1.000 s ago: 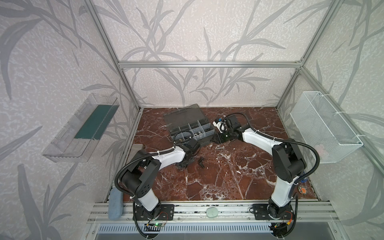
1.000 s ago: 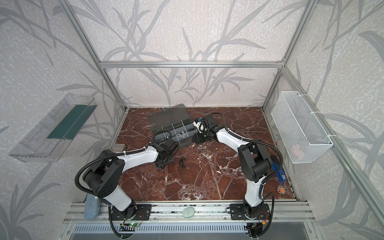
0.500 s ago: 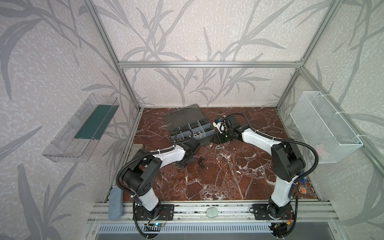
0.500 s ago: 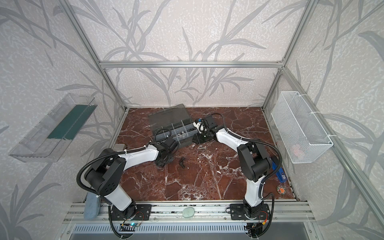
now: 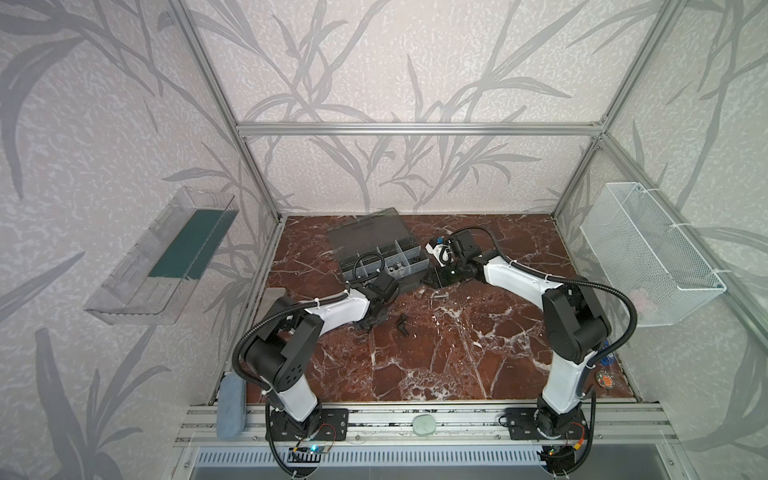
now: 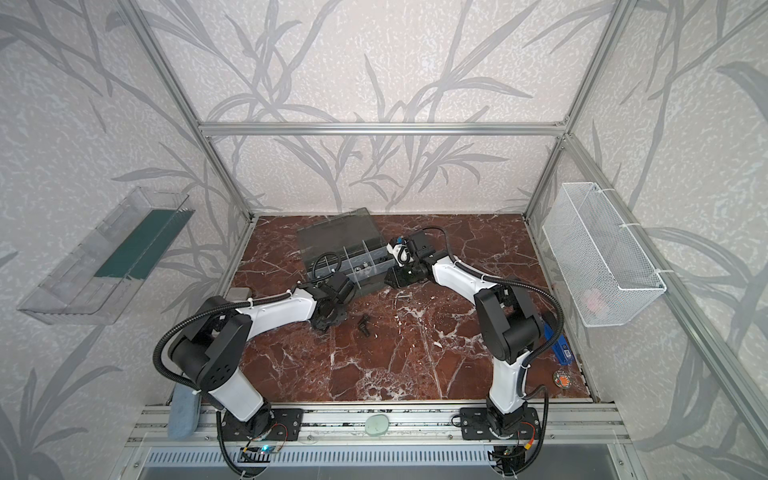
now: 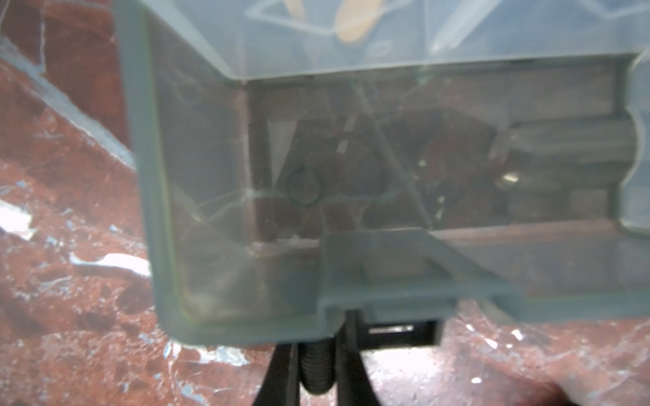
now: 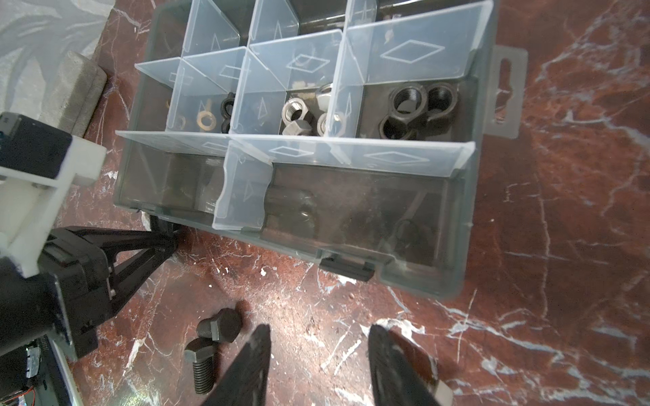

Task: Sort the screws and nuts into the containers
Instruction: 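Lift the black bolt and carry it over the organizer box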

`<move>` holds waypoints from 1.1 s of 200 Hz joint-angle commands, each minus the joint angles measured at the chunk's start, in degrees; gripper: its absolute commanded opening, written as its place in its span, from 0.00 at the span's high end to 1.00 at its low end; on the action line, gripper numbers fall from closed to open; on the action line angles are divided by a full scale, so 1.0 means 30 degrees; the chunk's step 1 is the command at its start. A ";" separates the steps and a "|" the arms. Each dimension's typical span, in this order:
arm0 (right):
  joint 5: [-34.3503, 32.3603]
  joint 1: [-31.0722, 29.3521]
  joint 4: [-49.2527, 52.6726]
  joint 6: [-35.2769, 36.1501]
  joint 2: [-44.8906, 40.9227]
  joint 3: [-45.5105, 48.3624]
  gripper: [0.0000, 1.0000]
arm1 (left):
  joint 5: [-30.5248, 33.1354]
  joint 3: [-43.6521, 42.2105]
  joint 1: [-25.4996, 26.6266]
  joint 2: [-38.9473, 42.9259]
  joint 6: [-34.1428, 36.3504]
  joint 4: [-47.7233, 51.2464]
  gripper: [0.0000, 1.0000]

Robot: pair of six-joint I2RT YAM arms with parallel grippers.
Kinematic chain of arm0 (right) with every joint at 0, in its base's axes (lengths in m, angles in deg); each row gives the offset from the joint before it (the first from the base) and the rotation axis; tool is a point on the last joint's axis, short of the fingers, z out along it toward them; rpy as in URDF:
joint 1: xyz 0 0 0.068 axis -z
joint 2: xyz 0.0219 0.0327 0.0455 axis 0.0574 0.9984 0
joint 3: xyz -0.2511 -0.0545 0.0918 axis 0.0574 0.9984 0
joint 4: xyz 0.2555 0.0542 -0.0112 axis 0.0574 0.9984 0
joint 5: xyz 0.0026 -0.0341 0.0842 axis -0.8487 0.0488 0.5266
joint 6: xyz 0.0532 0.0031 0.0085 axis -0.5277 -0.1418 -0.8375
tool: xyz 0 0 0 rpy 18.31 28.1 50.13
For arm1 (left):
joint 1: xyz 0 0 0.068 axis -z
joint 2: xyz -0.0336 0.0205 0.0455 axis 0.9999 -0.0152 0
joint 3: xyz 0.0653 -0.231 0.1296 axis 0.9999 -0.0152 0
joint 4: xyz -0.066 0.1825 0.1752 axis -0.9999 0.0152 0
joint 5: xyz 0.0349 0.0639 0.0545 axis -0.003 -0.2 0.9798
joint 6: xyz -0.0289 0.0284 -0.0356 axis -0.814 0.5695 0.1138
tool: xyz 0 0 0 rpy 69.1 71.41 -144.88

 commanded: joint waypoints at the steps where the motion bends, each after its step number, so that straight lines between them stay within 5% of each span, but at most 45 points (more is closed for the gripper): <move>1: 0.0140 0.0054 0.0065 -0.0166 0.0113 -0.0233 0.53 | -0.0528 -0.0564 -0.0069 -0.0559 0.0106 0.0486 1.00; 45: 0.0041 0.0064 0.0349 -0.0044 -0.0105 -0.0240 0.53 | -0.1688 -0.1114 0.0082 0.1134 0.0736 0.0558 1.00; 142: -0.0200 0.0042 0.1161 0.0106 -0.0709 -0.0724 0.53 | -0.3913 -0.1109 0.0415 1.1240 0.1466 0.2182 1.00; 220: -0.0240 -0.0016 0.1565 0.0030 -0.1044 -0.0696 0.53 | -0.7979 0.1095 -0.4497 0.8113 0.4759 0.0878 1.00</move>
